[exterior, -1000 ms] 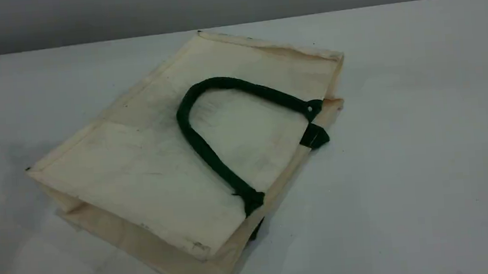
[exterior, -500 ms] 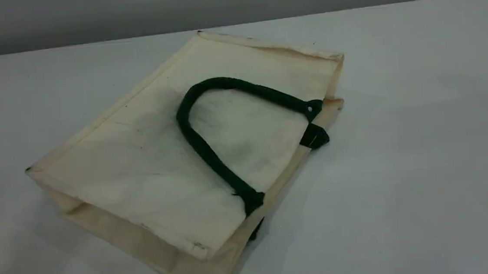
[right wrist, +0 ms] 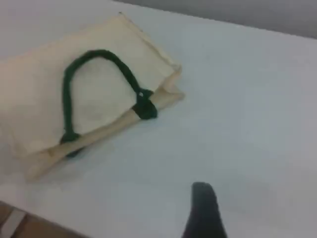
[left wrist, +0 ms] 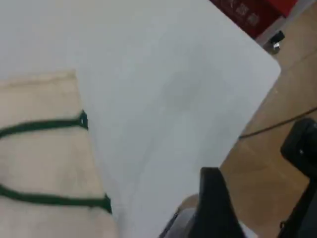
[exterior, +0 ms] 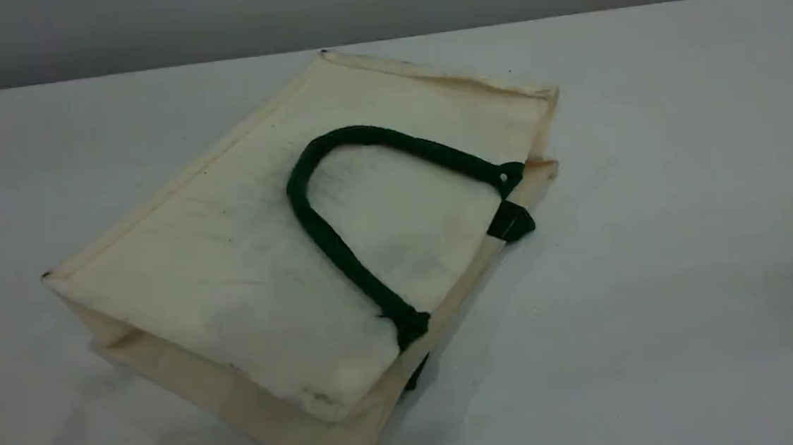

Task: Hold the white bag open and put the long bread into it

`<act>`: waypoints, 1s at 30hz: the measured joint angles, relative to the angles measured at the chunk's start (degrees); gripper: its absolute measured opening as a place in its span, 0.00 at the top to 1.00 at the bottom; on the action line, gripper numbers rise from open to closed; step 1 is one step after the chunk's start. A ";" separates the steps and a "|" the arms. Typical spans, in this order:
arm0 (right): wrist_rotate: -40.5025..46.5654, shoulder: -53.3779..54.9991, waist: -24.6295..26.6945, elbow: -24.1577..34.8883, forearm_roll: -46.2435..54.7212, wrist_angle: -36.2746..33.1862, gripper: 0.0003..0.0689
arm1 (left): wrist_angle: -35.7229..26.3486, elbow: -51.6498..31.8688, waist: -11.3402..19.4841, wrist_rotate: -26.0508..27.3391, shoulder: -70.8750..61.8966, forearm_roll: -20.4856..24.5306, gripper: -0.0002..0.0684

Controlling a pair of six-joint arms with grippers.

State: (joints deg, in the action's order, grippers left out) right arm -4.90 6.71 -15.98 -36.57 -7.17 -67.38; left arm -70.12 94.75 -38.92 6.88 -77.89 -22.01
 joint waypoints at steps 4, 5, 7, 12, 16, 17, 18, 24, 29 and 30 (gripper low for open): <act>0.42 -4.44 0.00 3.08 0.06 -0.17 0.33 | 0.07 -6.94 -0.85 -3.71 7.69 2.55 0.36; 0.42 -5.25 0.00 3.47 0.06 -0.17 0.33 | 0.06 -8.95 -0.85 -4.70 9.87 3.39 0.36; 0.42 -6.71 0.00 4.30 0.06 0.34 0.33 | 0.06 -12.63 -0.85 -6.88 14.10 4.07 0.36; 0.97 -6.82 0.00 5.68 -0.05 2.18 0.33 | 0.06 -22.62 -0.85 -11.01 26.32 6.29 0.36; 0.97 -6.71 0.00 6.24 0.00 3.83 0.33 | 0.30 -30.60 -0.85 -13.56 36.49 9.15 0.36; 1.52 -6.71 0.00 6.67 0.00 4.32 0.33 | 1.06 -32.33 -0.85 -13.76 38.69 10.04 0.36; 2.01 -6.71 0.00 7.25 -0.10 5.18 0.33 | 1.77 -34.37 -0.85 -13.76 41.29 10.84 0.36; 1.97 -6.71 0.00 7.53 -0.12 6.30 0.33 | 2.03 -45.66 -0.85 -13.58 54.66 14.34 0.36; 1.91 -6.71 0.00 7.53 0.04 6.37 0.33 | 5.24 -55.34 -0.85 -12.05 63.57 14.99 0.36; 1.91 -6.71 0.00 7.53 0.04 6.37 0.33 | 5.98 -57.29 -0.85 -11.15 65.15 15.07 0.36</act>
State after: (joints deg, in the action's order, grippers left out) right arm -2.99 0.00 -15.98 -29.05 -7.13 -61.01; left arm -64.14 37.46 -39.77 -4.26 -12.74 -6.94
